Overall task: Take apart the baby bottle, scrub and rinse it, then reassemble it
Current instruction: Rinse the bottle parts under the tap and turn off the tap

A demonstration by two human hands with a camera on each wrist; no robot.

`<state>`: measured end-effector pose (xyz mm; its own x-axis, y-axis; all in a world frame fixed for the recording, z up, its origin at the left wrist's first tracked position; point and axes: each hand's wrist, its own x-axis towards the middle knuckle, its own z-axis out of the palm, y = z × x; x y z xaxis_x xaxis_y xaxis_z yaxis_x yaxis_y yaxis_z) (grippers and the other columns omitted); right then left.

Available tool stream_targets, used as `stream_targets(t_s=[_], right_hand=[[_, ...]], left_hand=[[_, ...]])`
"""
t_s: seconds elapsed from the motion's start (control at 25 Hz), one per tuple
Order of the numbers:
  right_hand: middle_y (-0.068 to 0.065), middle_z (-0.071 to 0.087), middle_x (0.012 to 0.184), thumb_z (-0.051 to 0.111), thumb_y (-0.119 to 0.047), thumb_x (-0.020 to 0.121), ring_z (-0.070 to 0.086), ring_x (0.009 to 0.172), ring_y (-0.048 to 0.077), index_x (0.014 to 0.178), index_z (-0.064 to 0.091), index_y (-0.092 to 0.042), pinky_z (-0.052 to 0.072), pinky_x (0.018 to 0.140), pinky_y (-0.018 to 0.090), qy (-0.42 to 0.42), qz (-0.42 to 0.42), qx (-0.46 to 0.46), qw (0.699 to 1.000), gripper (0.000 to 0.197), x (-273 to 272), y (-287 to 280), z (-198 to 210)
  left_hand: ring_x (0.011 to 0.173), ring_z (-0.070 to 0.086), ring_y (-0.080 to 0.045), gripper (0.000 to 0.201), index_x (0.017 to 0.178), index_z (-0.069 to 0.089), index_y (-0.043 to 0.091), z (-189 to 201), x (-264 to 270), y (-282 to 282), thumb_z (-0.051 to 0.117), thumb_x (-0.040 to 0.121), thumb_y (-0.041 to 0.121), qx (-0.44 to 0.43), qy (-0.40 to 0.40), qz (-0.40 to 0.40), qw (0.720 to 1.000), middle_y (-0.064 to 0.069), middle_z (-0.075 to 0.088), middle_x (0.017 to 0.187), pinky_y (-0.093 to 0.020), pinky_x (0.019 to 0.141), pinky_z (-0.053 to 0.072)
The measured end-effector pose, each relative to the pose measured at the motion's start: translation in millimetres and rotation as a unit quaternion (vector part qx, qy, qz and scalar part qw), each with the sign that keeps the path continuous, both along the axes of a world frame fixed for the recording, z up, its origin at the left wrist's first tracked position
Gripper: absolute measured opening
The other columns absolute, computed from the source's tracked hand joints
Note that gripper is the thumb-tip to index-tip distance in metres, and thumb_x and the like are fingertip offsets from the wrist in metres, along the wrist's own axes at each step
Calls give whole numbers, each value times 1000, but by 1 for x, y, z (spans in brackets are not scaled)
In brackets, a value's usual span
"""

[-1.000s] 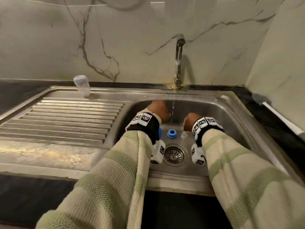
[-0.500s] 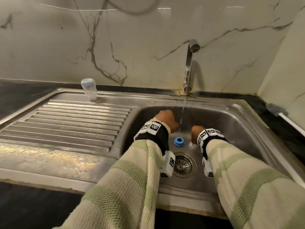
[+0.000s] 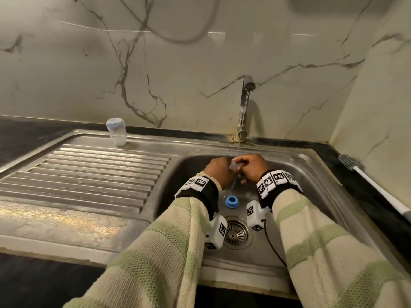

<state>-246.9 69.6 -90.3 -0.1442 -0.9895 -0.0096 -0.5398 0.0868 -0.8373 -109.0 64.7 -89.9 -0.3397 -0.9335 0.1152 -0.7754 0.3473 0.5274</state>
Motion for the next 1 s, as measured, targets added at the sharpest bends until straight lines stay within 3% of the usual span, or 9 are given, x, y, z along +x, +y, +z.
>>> stream_targets(t_s=[0.16, 0.32, 0.4, 0.6, 0.72, 0.84, 0.92, 1.0], right_hand=[[8, 70, 97, 65, -1, 87, 69, 81, 28, 122, 62, -20, 61, 65, 40, -14, -6, -22, 1000, 40, -1, -2, 3], [11, 70, 82, 65, -9, 89, 64, 64, 24, 97, 64, -15, 55, 57, 35, -13, -30, -13, 999, 10, -1, 0, 6], [10, 69, 76, 63, -5, 88, 63, 62, 24, 94, 63, -13, 53, 56, 34, -5, -36, -9, 999, 9, -1, 1, 6], [9, 68, 87, 67, -13, 87, 68, 79, 26, 92, 61, -20, 60, 65, 41, -2, -28, -38, 999, 10, -1, 1, 8], [10, 69, 93, 62, -14, 92, 69, 82, 29, 103, 61, -18, 61, 68, 44, -33, -43, -57, 997, 12, 1, 1, 11], [12, 67, 94, 63, -20, 93, 70, 78, 29, 115, 52, -15, 60, 62, 40, -59, -55, -53, 995, 25, 4, 0, 14], [13, 67, 90, 63, -22, 93, 68, 71, 26, 114, 50, -14, 60, 59, 38, -44, -51, -39, 997, 26, 6, -1, 13], [12, 66, 87, 63, -22, 93, 64, 68, 24, 110, 57, -13, 60, 60, 39, -16, -43, -42, 998, 20, 7, 0, 12]], left_hand=[[112, 64, -26, 38, 133, 59, 16, 4, 3, 5, 57, 96, 15, -29, 86, -22, 996, -11, 67, 123, -33, 100, 47], [118, 61, -28, 43, 140, 51, 10, 6, 1, 11, 52, 98, 11, -28, 106, -47, 993, -16, 64, 128, -32, 101, 45], [117, 62, -28, 40, 138, 52, 9, 5, 1, 10, 53, 98, 11, -22, 108, -42, 993, -15, 65, 127, -34, 101, 46], [109, 65, -24, 36, 134, 57, 11, 6, 1, 9, 53, 97, 10, -60, 126, -38, 989, -12, 68, 121, -28, 96, 47], [104, 67, -22, 42, 140, 51, 15, 9, 2, 12, 53, 98, 13, -55, 148, -54, 986, -11, 69, 118, -39, 98, 53], [110, 65, -23, 42, 139, 51, 11, 12, 2, 14, 55, 97, 12, -56, 137, -56, 987, -11, 67, 122, -32, 99, 49], [109, 65, -25, 37, 134, 55, 8, 11, 3, 12, 55, 97, 13, -46, 112, -33, 992, -12, 67, 120, -31, 95, 49], [98, 67, -26, 22, 115, 64, 8, 7, 4, 7, 55, 97, 15, -37, 71, -11, 997, -12, 69, 106, -35, 90, 54]])
